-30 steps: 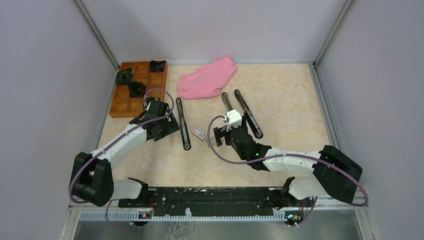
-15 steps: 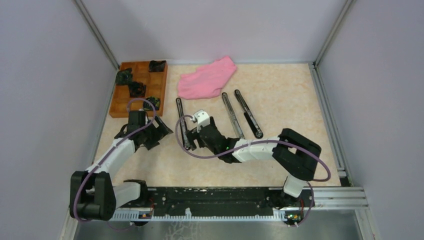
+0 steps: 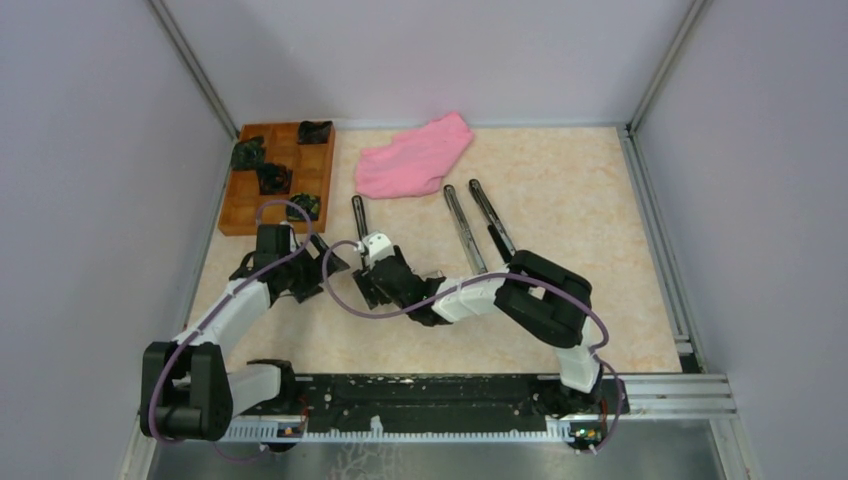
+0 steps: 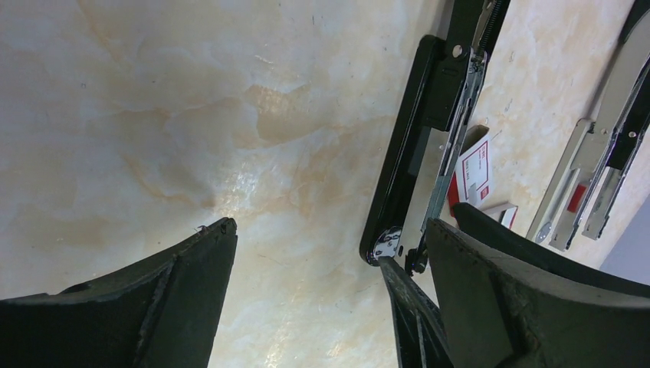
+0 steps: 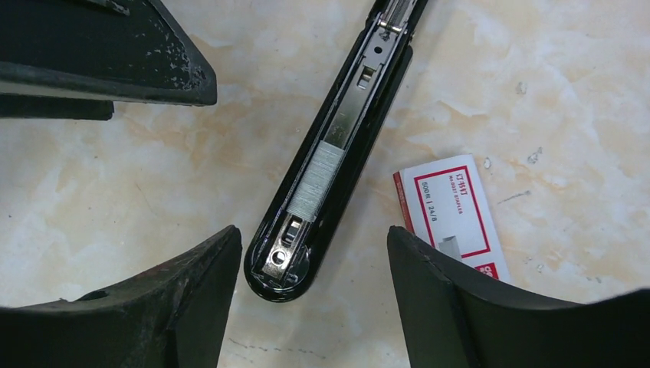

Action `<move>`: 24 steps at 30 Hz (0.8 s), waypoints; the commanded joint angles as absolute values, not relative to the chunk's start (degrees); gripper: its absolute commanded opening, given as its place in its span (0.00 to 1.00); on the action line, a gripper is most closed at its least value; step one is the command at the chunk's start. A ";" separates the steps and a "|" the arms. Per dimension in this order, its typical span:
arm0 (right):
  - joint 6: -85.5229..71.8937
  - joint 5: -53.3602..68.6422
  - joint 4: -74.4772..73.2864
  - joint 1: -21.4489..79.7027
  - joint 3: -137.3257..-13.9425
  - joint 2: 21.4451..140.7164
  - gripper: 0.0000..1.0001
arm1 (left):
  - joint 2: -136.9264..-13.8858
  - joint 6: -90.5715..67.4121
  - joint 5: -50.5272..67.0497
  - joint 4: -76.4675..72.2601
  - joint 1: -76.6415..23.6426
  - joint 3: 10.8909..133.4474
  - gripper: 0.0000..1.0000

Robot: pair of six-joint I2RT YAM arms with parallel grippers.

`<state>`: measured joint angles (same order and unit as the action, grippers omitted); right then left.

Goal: Load the staples into the stapler

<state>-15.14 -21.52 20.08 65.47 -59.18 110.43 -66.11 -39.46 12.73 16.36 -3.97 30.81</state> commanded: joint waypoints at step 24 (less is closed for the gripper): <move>-13.01 -22.26 22.98 67.41 -41.16 94.09 0.00 | -69.16 -44.96 23.21 4.57 -3.44 29.65 0.95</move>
